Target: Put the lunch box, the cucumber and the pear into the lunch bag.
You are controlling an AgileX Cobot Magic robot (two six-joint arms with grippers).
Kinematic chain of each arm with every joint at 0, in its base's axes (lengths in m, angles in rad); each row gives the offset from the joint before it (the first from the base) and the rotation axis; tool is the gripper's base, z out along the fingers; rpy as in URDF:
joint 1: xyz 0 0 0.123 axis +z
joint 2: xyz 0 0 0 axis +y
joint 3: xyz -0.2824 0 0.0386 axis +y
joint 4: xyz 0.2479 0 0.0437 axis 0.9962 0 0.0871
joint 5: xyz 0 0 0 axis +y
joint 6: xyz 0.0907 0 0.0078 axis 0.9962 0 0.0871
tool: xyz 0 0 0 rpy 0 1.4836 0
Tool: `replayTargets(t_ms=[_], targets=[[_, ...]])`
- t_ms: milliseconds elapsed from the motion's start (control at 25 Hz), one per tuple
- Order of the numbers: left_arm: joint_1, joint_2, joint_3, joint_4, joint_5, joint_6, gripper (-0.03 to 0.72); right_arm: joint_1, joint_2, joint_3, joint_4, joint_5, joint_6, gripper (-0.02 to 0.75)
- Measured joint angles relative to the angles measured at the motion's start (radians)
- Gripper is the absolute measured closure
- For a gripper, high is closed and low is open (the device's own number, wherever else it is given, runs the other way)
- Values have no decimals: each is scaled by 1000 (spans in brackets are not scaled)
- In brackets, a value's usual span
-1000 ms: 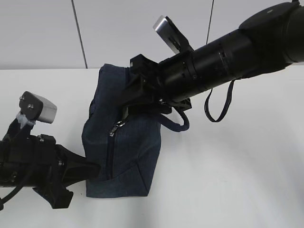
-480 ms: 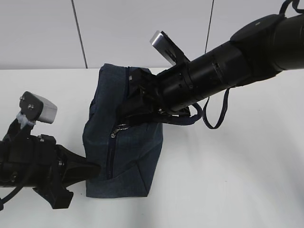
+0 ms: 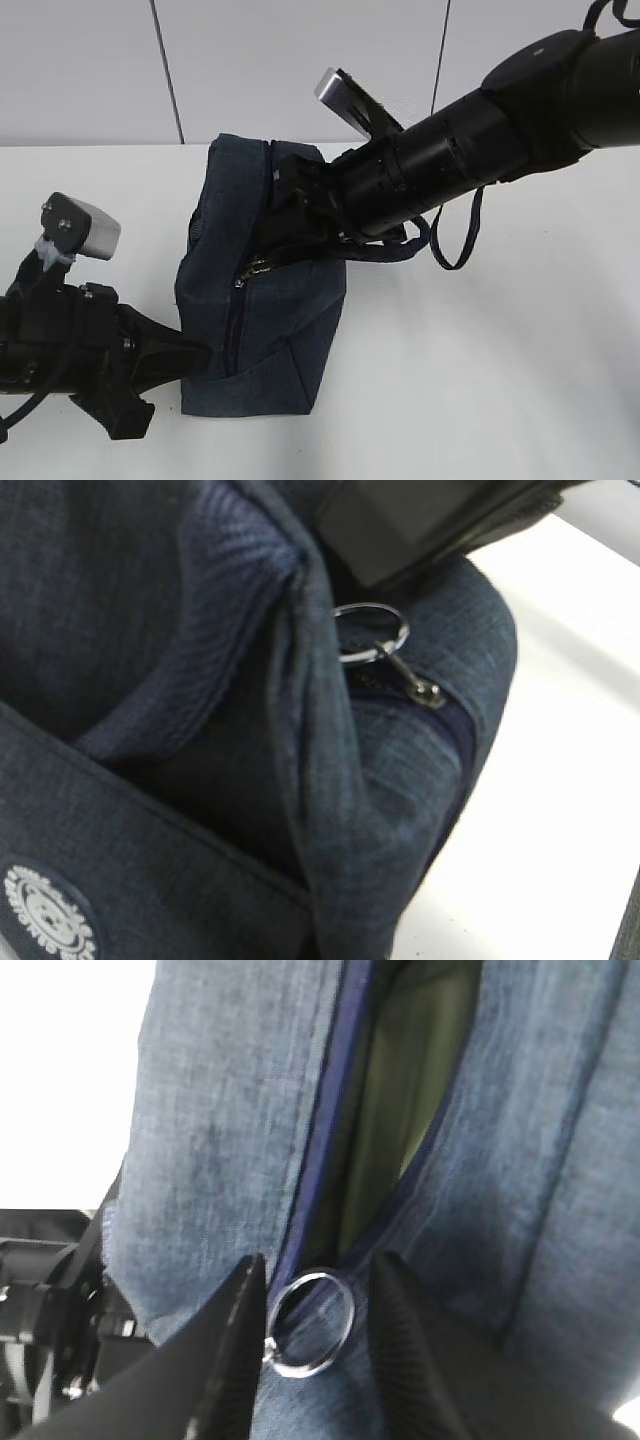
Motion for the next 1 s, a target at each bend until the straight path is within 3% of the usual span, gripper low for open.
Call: replayTargets(t_ms=[320,1000], targets=[[0,0,0,0,0,0,697,0,2,0,-19,18,-5,447],[0,0,0,0,0,0,697,0,2,0,78,146,-36,447]])
